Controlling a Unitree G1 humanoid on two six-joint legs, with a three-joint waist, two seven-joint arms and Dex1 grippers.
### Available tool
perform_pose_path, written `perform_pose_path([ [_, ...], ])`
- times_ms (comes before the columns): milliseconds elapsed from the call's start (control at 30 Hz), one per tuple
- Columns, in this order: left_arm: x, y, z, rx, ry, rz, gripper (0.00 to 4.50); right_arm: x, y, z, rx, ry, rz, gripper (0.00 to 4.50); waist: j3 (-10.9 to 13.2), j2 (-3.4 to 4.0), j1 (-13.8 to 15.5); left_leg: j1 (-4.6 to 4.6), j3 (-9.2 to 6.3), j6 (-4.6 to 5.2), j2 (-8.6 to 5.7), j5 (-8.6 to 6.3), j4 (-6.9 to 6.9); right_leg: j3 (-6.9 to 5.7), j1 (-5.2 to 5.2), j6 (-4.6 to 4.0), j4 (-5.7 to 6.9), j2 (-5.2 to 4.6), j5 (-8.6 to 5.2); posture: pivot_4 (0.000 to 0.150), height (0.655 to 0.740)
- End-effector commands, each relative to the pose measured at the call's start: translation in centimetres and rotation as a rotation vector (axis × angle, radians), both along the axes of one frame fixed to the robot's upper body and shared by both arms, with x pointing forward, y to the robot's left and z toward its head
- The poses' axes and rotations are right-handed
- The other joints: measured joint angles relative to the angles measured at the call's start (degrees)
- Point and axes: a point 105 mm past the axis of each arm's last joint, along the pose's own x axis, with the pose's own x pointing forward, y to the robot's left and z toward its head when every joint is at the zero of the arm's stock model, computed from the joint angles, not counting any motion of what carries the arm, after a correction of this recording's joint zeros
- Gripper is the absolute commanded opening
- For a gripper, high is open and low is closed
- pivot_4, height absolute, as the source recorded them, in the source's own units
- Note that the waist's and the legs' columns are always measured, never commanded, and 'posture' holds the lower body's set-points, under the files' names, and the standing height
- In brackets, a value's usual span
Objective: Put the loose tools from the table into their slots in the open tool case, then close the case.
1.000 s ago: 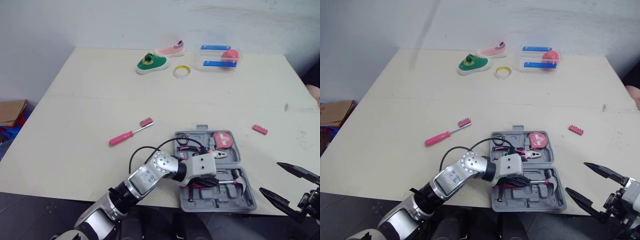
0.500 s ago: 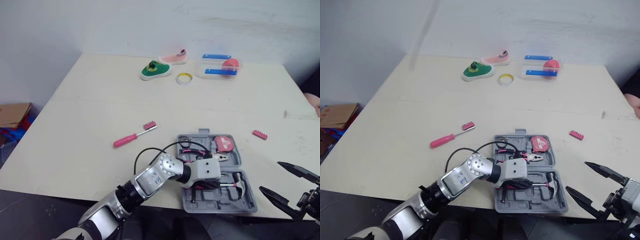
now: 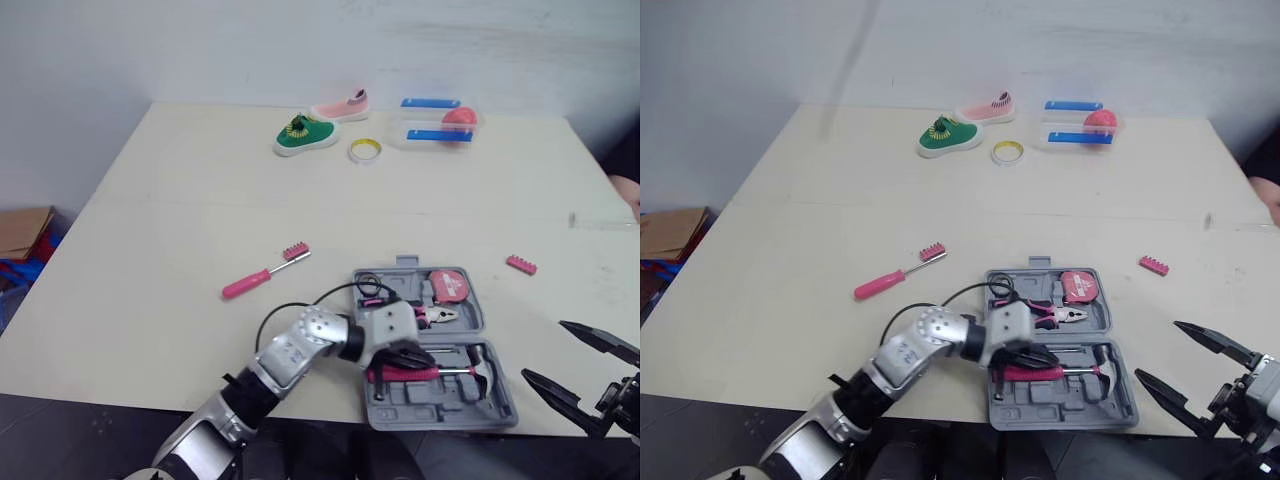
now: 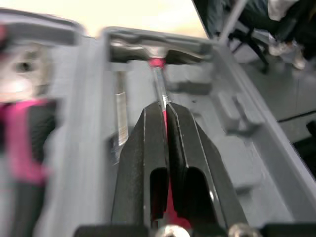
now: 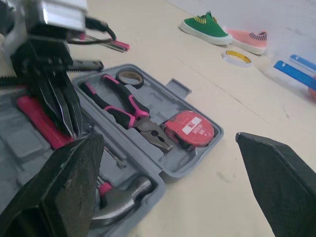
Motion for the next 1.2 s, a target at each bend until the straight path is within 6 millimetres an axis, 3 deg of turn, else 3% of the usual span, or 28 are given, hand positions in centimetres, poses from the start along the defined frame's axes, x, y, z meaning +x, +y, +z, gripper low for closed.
perform_pose_path([
  [33,-1.6,0.9,3.6,-0.121,-0.183,-0.131,0.08,-0.1,-0.3,0.7,-0.026,-0.03,0.002,4.5,0.16,0.18,0.74,-0.02,-0.01,-0.1,0.02,0.0,0.0,-0.04,-0.06,-0.04,0.11,0.06,-0.09,0.15,0.74],
  [167,-2.2,3.3,5.8,-0.246,-0.205,-0.157,0.08,0.1,-0.8,1.0,-0.005,-0.044,-0.027,4.5,0.32,0.46,1.22,-0.01,-0.01,-0.2,0.03,0.02,0.02,-0.05,-0.04,-0.03,0.17,0.17,-0.21,0.15,0.74],
  [200,-2.0,4.8,5.9,-0.246,-0.215,-0.137,0.08,0.1,-1.2,1.0,-0.01,-0.04,-0.035,4.5,0.35,0.44,1.14,-0.01,0.0,-0.19,0.02,0.01,0.06,-0.03,-0.04,-0.01,0.19,0.16,-0.2,0.15,0.74],
  [367,-0.5,11.7,4.6,-0.119,-0.188,0.033,0.08,-0.5,-3.6,1.1,-0.04,-0.031,-0.106,4.5,0.69,0.36,0.53,0.32,0.12,-0.18,0.07,-0.04,0.05,0.07,0.06,-0.1,0.51,0.17,-0.25,0.15,0.74],
  [500,0.6,15.5,3.8,-0.037,-0.204,0.158,0.08,-1.1,-5.3,0.8,-0.062,-0.024,-0.158,4.5,0.79,0.28,0.61,0.41,0.13,-0.09,0.06,0.06,0.06,0.11,0.09,-0.43,0.54,0.08,-0.42,0.15,0.74],
  [600,2.0,18.8,4.3,-0.016,-0.233,0.305,0.89,-1.7,-6.9,0.7,-0.085,-0.024,-0.215,4.5,0.82,0.22,0.76,0.39,0.19,-0.07,0.03,0.06,0.06,0.17,0.09,-0.59,0.52,-0.04,-0.51,0.15,0.74],
  [700,4.1,27.0,6.3,0.057,-0.36,0.591,2.32,-3.2,-10.6,0.7,-0.125,-0.028,-0.355,4.5,0.92,0.08,0.75,0.33,0.21,-0.03,0.04,0.01,0.03,0.18,0.0,-1.0,0.51,-0.08,-0.73,0.15,0.74],
  [867,4.6,35.6,7.2,0.098,-0.324,0.885,4.47,-4.3,-12.9,-0.3,-0.148,0.01,-0.425,4.5,0.94,0.05,-0.06,0.33,0.25,-0.19,0.09,-0.1,-0.11,0.12,-0.18,-0.82,0.63,-0.04,-0.65,0.15,0.74],
  [967,3.4,38.6,6.3,0.15,-0.284,0.964,4.47,-4.6,-15.2,0.5,-0.176,-0.018,-0.513,4.5,0.96,0.09,-0.63,0.32,0.3,-0.19,0.09,-0.21,-0.13,0.16,-0.21,-0.36,0.63,-0.07,-0.42,0.15,0.74],
  [1067,1.4,43.4,5.3,0.164,-0.217,1.164,4.47,-5.3,-18.1,2.0,-0.191,-0.054,-0.646,4.5,0.99,0.1,-1.48,0.3,0.4,-0.26,0.1,-0.27,-0.13,0.29,-0.34,-0.35,0.67,-0.09,-0.41,0.15,0.74],
  [1200,-0.4,47.0,4.8,0.186,-0.232,1.34,4.47,-5.4,-19.0,1.6,-0.195,-0.038,-0.674,4.5,1.03,-0.15,-1.98,0.28,0.41,-0.4,0.23,-0.24,-0.24,0.25,-0.55,-0.47,0.78,0.0,-0.48,0.15,0.74],
])
